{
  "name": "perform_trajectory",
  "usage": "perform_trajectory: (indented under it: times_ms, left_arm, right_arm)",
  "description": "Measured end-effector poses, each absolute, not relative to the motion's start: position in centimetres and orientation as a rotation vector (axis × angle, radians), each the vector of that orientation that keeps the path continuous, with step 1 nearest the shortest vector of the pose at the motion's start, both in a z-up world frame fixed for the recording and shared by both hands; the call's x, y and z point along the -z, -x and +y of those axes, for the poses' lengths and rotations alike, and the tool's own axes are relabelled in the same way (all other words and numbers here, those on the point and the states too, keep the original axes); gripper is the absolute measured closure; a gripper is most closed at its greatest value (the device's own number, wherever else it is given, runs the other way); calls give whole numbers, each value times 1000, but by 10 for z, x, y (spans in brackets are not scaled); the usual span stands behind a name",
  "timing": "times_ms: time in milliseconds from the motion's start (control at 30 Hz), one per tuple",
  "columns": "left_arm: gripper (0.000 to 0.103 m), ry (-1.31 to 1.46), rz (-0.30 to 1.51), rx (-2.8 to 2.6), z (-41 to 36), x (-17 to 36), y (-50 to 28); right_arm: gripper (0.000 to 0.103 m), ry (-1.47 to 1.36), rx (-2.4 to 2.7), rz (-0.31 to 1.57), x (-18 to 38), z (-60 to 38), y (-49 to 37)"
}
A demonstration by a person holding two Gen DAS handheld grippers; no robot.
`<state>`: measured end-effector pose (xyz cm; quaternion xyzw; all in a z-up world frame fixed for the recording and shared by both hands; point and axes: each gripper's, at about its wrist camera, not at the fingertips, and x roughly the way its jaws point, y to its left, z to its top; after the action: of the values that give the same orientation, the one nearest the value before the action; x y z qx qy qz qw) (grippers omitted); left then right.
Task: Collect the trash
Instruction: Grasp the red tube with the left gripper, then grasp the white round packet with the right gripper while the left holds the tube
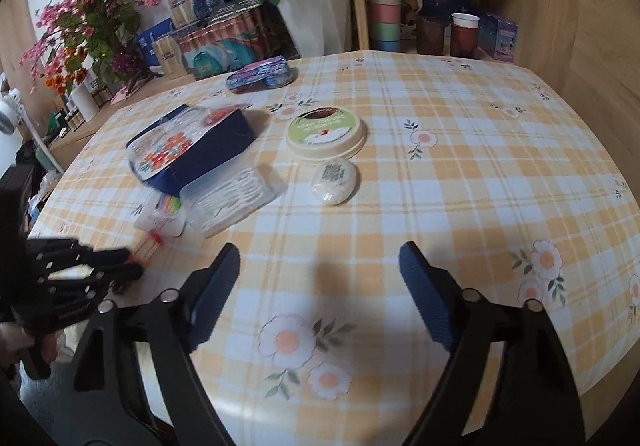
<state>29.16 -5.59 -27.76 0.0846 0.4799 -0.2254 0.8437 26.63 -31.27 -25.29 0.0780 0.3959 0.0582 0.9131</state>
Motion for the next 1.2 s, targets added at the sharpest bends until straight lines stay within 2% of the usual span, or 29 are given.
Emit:
perform_trajectory:
  times_ms: [233,733,800,833,867,1200]
  left_arm:
    - [80,-62,974,454,-39,271,-279]
    - [80,108,874,406,-6,233,-260]
    - [80,113,871,401,-4,232,-257]
    - [80,120,871,399,-2,231,-255]
    - [80,125,871,399,0,231,-254]
    - [80,154,853,375,13,222,-240]
  right_arm:
    - [45,-160,-95,867,262,-318,-322]
    - [51,-68,14,937,290,-293,-368]
    - [53,-20,13,941,291,-287,-368]
    - [59,-8,-4,944,290,-285,-367]
    - [61,8,-17,952,289,-283,-366]
    - [62,-77,-91,916,268,-291,-330]
